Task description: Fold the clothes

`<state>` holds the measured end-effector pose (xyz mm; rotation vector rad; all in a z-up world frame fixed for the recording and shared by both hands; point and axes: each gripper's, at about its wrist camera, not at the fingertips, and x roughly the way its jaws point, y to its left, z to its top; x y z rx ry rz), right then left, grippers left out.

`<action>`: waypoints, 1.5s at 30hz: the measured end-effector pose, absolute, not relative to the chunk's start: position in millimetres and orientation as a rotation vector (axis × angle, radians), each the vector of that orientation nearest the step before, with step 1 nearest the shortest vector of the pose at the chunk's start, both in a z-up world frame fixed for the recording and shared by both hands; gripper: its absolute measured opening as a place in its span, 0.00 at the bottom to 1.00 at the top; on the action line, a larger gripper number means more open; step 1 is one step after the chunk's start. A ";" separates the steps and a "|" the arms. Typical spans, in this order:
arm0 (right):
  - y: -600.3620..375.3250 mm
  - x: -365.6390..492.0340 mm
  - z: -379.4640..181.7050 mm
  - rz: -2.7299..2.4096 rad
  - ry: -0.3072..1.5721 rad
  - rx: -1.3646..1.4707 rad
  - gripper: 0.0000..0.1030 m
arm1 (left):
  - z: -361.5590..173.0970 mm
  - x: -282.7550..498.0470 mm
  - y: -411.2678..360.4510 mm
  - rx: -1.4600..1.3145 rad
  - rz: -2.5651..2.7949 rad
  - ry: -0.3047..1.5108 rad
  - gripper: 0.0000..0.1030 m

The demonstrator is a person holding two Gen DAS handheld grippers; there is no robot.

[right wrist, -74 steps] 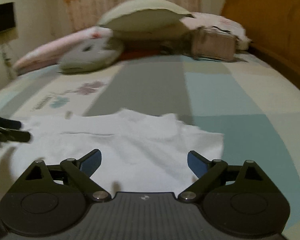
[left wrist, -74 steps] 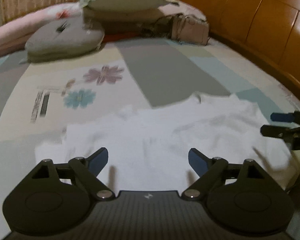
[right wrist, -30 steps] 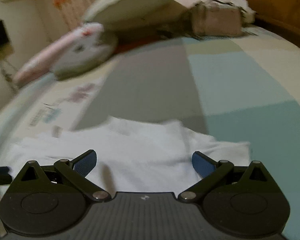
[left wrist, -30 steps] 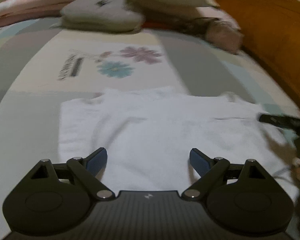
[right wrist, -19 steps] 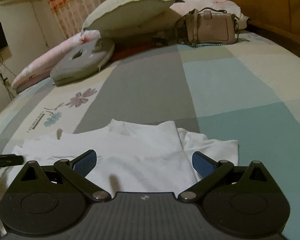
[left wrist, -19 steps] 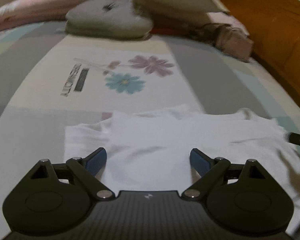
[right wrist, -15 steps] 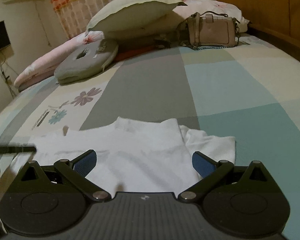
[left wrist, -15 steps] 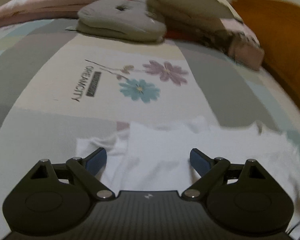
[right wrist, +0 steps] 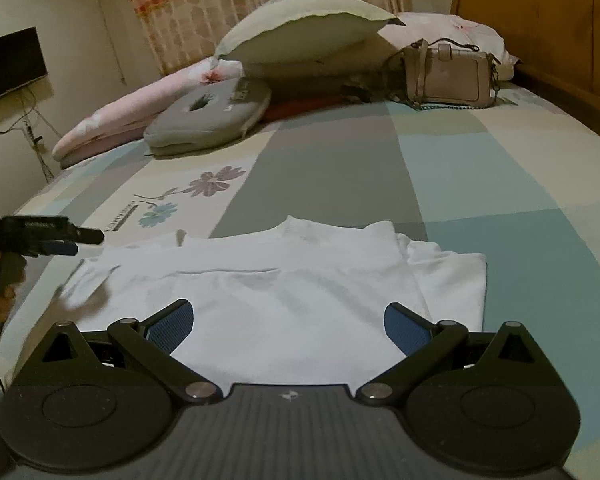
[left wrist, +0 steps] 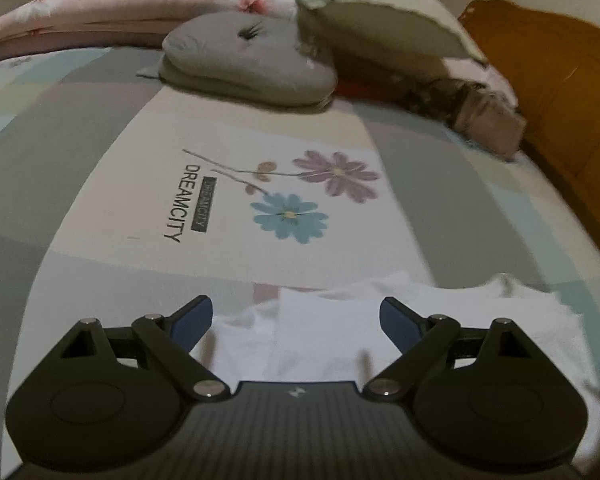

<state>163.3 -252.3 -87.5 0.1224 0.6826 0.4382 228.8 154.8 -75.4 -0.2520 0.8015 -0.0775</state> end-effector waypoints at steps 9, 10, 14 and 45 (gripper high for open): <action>-246.5 142.2 -84.5 0.471 0.713 0.140 1.00 | -96.0 149.0 130.0 -0.312 -0.197 0.915 0.90; -245.7 139.4 -83.4 0.475 0.712 0.136 1.00 | -102.5 143.5 129.9 -0.322 -0.188 0.933 0.90; -245.8 128.7 -79.6 0.484 0.710 0.131 1.00 | -97.0 125.2 131.1 -0.325 -0.177 0.917 0.90; -276.3 99.2 -117.4 0.412 0.865 0.151 1.00 | -100.0 93.1 85.1 -0.167 -0.186 0.964 0.92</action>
